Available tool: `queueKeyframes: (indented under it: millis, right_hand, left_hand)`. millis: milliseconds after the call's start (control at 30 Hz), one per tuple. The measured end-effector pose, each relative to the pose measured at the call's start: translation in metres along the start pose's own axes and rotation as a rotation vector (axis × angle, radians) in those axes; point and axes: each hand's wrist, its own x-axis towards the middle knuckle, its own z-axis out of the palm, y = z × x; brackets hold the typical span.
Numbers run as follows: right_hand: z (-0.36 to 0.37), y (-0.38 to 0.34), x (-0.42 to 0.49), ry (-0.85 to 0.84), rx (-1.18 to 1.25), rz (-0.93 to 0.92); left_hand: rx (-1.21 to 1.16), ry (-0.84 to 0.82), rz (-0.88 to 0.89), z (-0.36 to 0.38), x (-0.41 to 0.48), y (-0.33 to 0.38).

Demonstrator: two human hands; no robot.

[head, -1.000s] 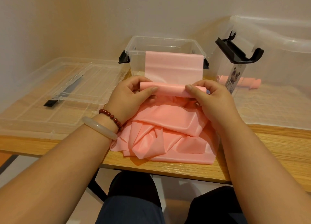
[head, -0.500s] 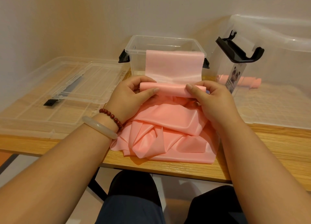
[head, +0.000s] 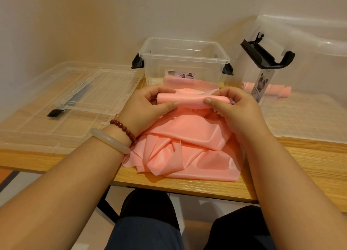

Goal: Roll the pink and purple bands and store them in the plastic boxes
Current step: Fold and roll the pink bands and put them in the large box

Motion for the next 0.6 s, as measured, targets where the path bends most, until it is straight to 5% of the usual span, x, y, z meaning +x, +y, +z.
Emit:
queueKeyframes:
  millis: [200,367,600]
  right_hand:
    - [-0.002,-0.001,-0.003,-0.024,-0.025,0.025]
    - [-0.004,0.001,-0.002,-0.021,-0.023,0.015]
    - [-0.008,0.008,0.007,0.107,-0.337,-0.199]
  left_hand:
    - [0.093,-0.024,0.051,-0.001,0.000,-0.002]
    - [-0.084,-0.032,-0.025,0.005,-0.003,0.001]
    - [0.136,0.001,0.126,-0.002,0.000,-0.003]
